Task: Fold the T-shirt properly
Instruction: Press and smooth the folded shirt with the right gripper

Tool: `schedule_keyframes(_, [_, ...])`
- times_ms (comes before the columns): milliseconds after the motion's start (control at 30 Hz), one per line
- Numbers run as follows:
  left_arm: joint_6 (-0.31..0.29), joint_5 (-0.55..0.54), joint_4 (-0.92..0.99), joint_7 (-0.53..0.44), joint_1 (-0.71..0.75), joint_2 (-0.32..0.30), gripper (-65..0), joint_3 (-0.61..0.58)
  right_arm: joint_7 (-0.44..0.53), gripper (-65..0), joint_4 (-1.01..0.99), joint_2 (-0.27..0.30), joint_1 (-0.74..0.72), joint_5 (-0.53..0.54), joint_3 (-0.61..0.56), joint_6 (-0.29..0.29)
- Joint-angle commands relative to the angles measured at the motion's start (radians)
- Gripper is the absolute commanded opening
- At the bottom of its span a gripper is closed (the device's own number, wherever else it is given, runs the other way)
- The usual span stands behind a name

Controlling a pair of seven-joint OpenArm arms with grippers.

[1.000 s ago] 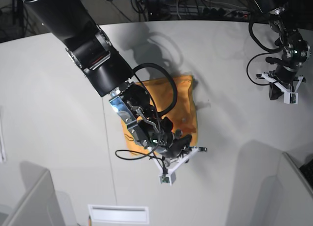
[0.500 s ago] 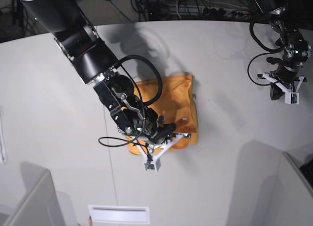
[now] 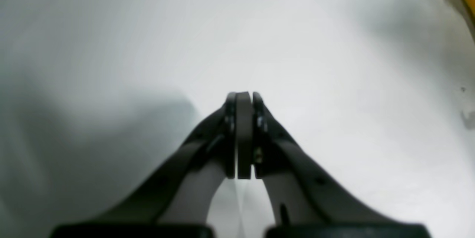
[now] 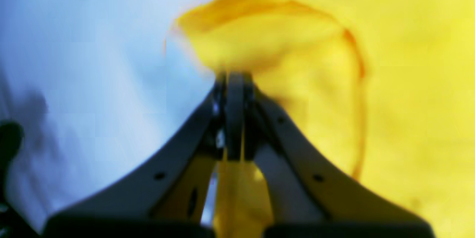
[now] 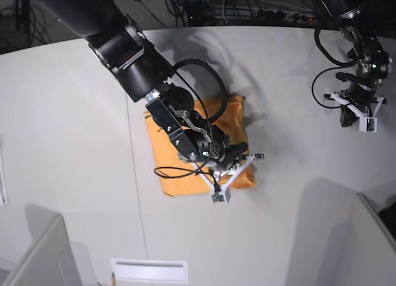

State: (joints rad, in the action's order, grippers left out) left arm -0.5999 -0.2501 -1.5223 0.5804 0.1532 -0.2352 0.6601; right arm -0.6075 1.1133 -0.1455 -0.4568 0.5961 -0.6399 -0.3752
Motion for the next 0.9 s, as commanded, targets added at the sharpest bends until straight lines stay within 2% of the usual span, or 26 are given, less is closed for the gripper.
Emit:
schedule_keyframes(0, [-0.001,-0.013,-0.022,-0.023,-0.005,-0.014,-65.0,0.005,0.061,-65.0,-0.035,0.001,-0.055,-0.011,0.001,0.015])
schedule_keyframes(67, [-0.001,-0.013,-0.022,-0.023,-0.005,-0.014,-65.0,0.005,0.133,-65.0,-0.123,-0.006,-0.093,-0.001,-0.041,0.035])
schedule_keyframes(167, [-0.002,-0.013,-0.016,-0.023,-0.002,-0.014,-65.0,0.011,0.258,-65.0,-0.203,-0.004,-0.130,0.081,-0.091,0.049])
schedule_keyframes(267, [-0.002,-0.013,-0.024,-0.023,0.016,-0.016,-65.0,0.007,0.327,-65.0,-0.215,0.013,-0.132,0.178,-0.090,0.166])
schedule_keyframes(300, [-0.002,-0.013,-0.027,-0.023,0.018,-0.016,-65.0,0.007,0.327,-65.0,-0.215,0.013,-0.130,0.204,-0.079,0.199])
schedule_keyframes(467, [-0.002,-0.013,-0.037,-0.023,0.007,-0.013,-65.0,0.005,0.214,-65.0,-0.155,0.020,-0.127,0.235,-0.065,0.204])
schedule_keyframes(567, [-0.002,-0.013,-0.033,-0.023,0.012,-0.017,-65.0,0.010,0.096,-65.0,0.029,0.074,-0.078,0.233,-0.064,0.199])
schedule_keyframes(600, [-0.002,-0.013,-0.031,-0.023,0.015,-0.019,-65.0,0.011,0.056,-65.0,0.093,0.086,-0.061,0.233,-0.062,0.189])
schedule_keyframes(633, [-0.002,-0.013,-0.031,-0.023,0.016,-0.020,-65.0,0.013,0.011,-65.0,0.156,0.100,-0.044,0.233,-0.062,0.150])
schedule_keyframes(767, [-0.002,-0.013,-0.036,-0.023,0.012,-0.017,-65.0,0.011,-0.151,-65.0,0.351,0.154,0.011,0.233,-0.067,-0.075])
schedule_keyframes(800, [-0.002,-0.013,-0.036,-0.023,0.009,-0.017,-65.0,0.007,-0.174,-65.0,0.377,0.163,0.029,0.233,-0.065,-0.100])
schedule_keyframes(867, [-0.002,-0.013,-0.036,-0.023,0.007,-0.014,-65.0,0.005,-0.191,-65.0,0.406,0.177,0.072,0.233,-0.064,-0.107])
